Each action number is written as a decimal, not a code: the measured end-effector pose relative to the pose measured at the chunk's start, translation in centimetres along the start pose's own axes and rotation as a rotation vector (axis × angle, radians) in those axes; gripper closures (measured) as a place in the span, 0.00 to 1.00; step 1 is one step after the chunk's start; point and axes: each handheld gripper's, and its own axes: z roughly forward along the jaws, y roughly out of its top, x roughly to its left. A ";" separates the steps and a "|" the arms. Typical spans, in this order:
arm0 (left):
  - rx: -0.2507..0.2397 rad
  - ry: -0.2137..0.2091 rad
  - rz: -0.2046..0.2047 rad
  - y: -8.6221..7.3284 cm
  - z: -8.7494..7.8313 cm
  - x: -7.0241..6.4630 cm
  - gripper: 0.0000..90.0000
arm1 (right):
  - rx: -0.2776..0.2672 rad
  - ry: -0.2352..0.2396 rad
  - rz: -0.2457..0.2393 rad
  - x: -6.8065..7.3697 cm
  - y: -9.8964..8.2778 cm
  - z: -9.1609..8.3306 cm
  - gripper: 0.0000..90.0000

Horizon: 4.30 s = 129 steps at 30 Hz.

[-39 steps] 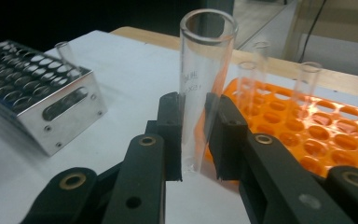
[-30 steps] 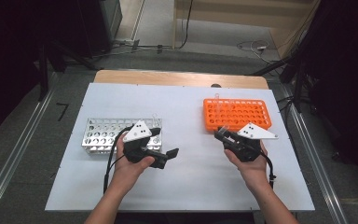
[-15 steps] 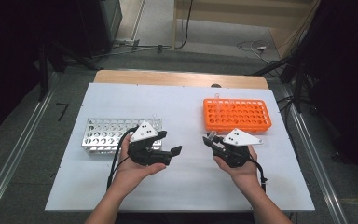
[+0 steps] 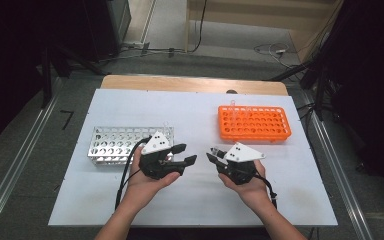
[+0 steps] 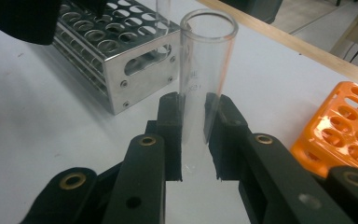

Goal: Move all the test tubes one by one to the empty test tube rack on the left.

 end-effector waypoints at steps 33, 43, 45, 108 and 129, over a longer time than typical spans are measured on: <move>0.026 0.012 0.134 0.0 1.6 -2.3 0.85 | 0.045 0.112 -0.063 2.9 0.7 1.2 0.82; -0.003 0.047 0.097 0.7 0.6 -0.8 0.85 | -0.015 0.168 0.020 1.4 0.3 0.3 0.37; -0.012 0.063 0.085 0.9 0.2 -0.2 0.85 | -0.025 0.182 0.053 0.8 0.2 0.0 0.28; 0.028 0.367 0.014 1.5 -0.4 9.7 0.85 | -0.060 0.069 0.250 -7.5 -5.5 -4.9 0.00; -0.014 0.330 -0.085 0.9 -1.2 10.0 0.61 | -0.056 0.066 0.241 -7.7 -5.2 -4.4 0.00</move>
